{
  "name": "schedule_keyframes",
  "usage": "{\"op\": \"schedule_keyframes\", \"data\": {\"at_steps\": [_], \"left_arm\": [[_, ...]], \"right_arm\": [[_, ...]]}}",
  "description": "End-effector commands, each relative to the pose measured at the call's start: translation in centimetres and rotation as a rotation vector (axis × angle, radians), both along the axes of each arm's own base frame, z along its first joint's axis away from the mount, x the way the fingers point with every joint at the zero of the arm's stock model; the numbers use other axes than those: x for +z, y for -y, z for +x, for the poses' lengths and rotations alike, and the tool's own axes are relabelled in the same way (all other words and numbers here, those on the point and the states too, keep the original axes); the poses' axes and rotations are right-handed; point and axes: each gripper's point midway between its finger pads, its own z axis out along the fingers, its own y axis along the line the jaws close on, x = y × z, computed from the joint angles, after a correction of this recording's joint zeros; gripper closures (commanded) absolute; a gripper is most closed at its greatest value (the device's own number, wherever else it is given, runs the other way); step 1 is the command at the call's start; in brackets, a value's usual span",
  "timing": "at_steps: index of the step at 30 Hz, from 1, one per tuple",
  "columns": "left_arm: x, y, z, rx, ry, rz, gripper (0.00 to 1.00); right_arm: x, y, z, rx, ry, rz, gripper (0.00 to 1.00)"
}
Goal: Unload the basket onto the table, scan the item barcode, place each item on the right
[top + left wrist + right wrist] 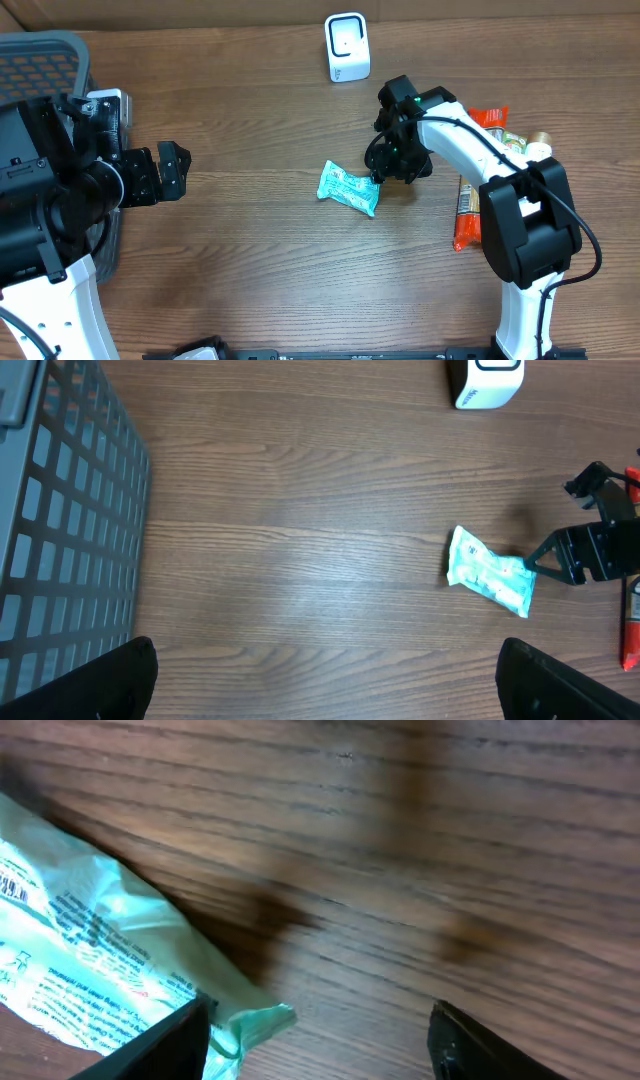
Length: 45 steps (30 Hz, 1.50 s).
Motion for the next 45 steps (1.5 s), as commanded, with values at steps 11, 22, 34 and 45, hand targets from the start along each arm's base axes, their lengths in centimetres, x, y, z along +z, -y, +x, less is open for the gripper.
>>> {"op": "schedule_keyframes", "data": {"at_steps": [11,22,34,45], "left_arm": [[-0.2,0.0,0.1,-0.015,-0.002,0.003,0.00],[-0.2,0.0,0.1,-0.015,-0.002,0.003,0.00],[-0.2,0.0,0.1,-0.015,-0.002,0.003,0.00],[-0.2,0.0,0.1,-0.015,-0.002,0.003,0.00]], "right_arm": [[1.4,-4.1,-2.0,-0.241,-0.237,0.350,0.23],[-2.0,-4.3,-2.2,-0.451,-0.256,0.304,0.31],[0.4,-7.2,1.8,-0.231,-0.061,0.543,0.96],[-0.2,-1.0,2.5,0.041,0.067,0.349,0.96]]}}
